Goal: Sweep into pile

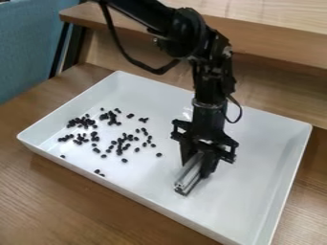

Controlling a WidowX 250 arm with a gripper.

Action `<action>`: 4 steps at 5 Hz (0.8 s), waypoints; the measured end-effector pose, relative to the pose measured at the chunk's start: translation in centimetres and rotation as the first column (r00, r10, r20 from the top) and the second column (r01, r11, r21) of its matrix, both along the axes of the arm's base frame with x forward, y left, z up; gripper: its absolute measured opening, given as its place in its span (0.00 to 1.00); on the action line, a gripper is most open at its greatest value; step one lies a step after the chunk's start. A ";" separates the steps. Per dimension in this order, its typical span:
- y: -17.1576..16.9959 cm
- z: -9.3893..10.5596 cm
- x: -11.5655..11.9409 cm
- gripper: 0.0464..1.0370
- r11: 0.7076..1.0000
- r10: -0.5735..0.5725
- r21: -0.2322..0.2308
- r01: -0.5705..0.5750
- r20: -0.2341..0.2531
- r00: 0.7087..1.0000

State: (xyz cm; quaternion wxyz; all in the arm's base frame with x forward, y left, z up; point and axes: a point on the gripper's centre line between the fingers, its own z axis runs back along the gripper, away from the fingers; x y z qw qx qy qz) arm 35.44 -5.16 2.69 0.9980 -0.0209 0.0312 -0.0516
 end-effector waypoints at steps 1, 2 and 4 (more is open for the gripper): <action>1.1 0.0 -0.5 0.35 0.998 -0.058 0.015 0.058 -0.033 0.998; 3.4 0.0 -0.5 0.35 0.993 -0.115 0.021 0.116 -0.045 0.992; 9.2 0.0 -2.0 0.35 0.991 -0.130 0.038 0.130 0.000 0.991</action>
